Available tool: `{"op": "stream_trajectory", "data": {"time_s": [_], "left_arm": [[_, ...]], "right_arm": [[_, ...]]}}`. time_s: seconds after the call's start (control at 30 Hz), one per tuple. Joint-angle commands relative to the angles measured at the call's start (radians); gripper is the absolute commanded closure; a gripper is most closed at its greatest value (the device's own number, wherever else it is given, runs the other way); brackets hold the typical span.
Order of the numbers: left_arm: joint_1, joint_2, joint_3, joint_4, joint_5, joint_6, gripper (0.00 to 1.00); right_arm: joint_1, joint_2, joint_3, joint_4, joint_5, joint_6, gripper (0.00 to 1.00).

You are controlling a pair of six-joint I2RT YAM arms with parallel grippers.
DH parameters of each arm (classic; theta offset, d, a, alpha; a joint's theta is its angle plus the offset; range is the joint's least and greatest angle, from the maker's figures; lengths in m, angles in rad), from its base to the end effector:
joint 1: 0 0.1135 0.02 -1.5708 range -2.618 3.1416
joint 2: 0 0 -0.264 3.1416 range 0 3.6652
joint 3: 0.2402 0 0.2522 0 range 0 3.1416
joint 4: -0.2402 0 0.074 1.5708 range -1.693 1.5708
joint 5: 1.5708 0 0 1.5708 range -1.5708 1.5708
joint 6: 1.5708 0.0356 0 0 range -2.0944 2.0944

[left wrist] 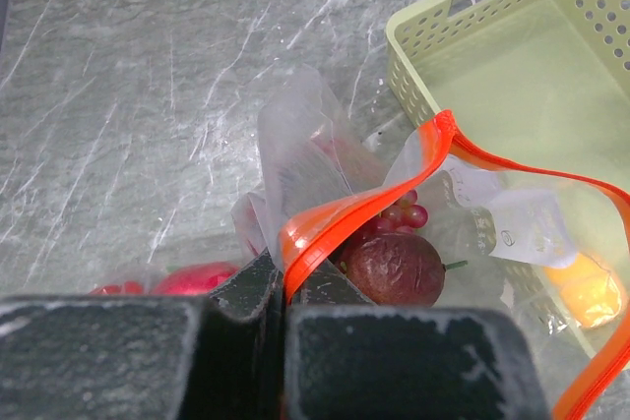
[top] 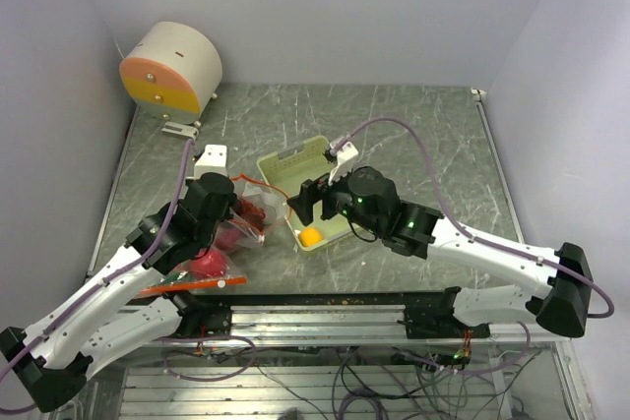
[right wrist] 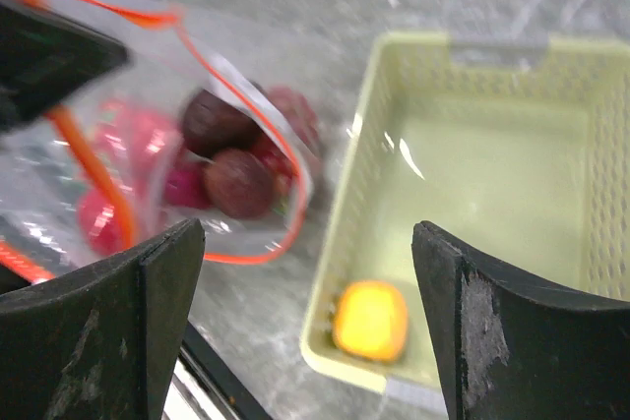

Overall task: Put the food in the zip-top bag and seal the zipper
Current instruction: Place the fake fruit in the zipper food storage bag, then pick up the fake fruit from the bin.

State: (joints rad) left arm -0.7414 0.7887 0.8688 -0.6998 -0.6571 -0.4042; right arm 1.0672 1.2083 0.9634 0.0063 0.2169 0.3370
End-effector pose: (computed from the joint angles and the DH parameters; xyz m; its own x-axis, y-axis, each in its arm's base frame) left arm 0.1301 -0.0897 0.3208 -0.4599 -0.0011 -0.8880 -0.0140 0.9999 0.0060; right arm 0.1439 0.2453 0.3335 -0.3571 0.0210 -0.9338 -0.6743 0.6861 0.2733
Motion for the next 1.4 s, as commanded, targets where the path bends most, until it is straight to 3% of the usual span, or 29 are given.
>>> {"op": "stream_trajectory", "data": {"time_s": [0.0, 0.3, 0.73, 0.87, 1.07, 1.23, 1.37], "left_arm": [[-0.002, -0.013, 0.008, 0.033, 0.012, -0.001, 0.93], [-0.002, 0.002, 0.018, 0.051, 0.027, 0.002, 0.93], [-0.002, 0.007, 0.017, 0.046, 0.016, 0.007, 0.93], [-0.003, 0.004, 0.014, 0.046, 0.016, 0.008, 0.93], [-0.003, 0.001, 0.015, 0.036, 0.011, 0.004, 0.93], [-0.002, 0.001, 0.015, 0.034, 0.012, -0.001, 0.93], [-0.002, 0.002, 0.012, 0.036, 0.014, -0.003, 0.93]], "right_arm": [[-0.036, 0.027, -0.041, -0.249, 0.111, 0.143, 0.15], [-0.1, 0.151, -0.067, -0.293, -0.035, 0.169, 0.16], [-0.106, 0.371, -0.063, -0.209, -0.185, 0.126, 0.17], [-0.122, 0.436, -0.066, -0.189, -0.216, 0.119, 0.32], [-0.143, 0.438, -0.056, -0.195, -0.22, 0.118, 0.72], [-0.154, 0.309, -0.027, -0.214, -0.175, 0.079, 0.77], [-0.153, 0.143, -0.044, -0.149, -0.234, 0.038, 0.77]]}}
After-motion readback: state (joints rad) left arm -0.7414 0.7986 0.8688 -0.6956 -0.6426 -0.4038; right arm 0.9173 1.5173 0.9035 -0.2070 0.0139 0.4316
